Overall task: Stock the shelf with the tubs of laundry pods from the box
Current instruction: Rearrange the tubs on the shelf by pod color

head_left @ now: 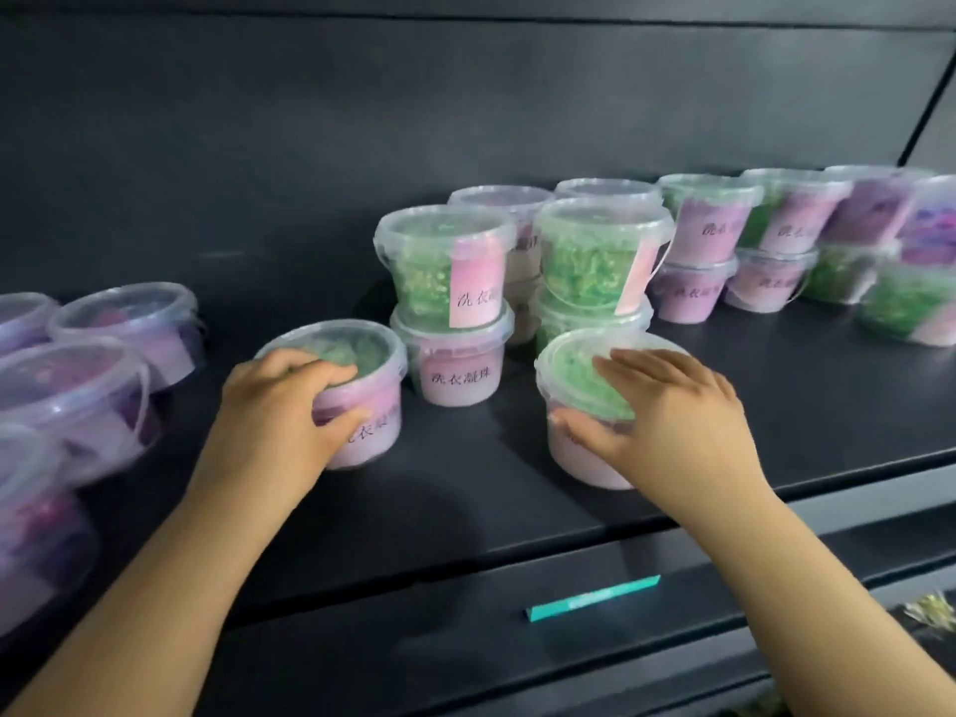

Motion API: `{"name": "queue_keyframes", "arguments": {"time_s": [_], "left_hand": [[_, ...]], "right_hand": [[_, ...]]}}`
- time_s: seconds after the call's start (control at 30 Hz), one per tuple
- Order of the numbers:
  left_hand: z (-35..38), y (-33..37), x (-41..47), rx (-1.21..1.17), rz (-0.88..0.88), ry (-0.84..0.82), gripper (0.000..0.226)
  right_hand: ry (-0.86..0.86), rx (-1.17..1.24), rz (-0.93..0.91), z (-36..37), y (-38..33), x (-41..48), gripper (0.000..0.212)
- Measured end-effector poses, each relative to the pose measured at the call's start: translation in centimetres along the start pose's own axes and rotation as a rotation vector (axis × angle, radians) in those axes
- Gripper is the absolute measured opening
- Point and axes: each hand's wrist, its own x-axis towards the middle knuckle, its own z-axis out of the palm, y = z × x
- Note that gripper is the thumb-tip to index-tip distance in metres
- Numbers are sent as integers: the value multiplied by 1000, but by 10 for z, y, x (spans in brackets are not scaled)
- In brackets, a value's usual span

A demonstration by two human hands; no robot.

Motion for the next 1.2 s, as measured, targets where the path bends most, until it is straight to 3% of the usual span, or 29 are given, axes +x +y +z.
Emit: {"name": "queue_keyframes", "arguments": {"time_s": [0.27,0.4,0.57,0.67,0.73,0.8,0.83,0.97,1.03,1.2], "left_hand": [[-11,34,-41,-253,290,-67,42],[4,55,-37,-270,357,-33,46],[16,84,-22,-304,405,-87,46],[-6,89,-3,-340,366,-299,71],[-29,86,19,-387,342,-211,86],[-40,87,51,-350,326,22,80],[-38,89,72,-284,288,30,79],[-3,86,120,-3,204,-236,80],[11,75,126,-19,217,-201,71],[12,47,144,55,135,-159,63]], "right_hand": [[24,87,62,3,-10,-4,67],[11,116,165,-14,-12,-11,42],[-69,93,322,-25,0,-11,42],[-109,218,319,-40,8,0,40],[-39,293,206,-55,10,15,41],[32,283,96,-63,7,44,46],[43,257,60,-64,5,63,50],[-187,56,-7,-44,1,127,64],[-294,-37,16,-33,9,136,61],[-317,16,111,-35,22,132,56]]}}
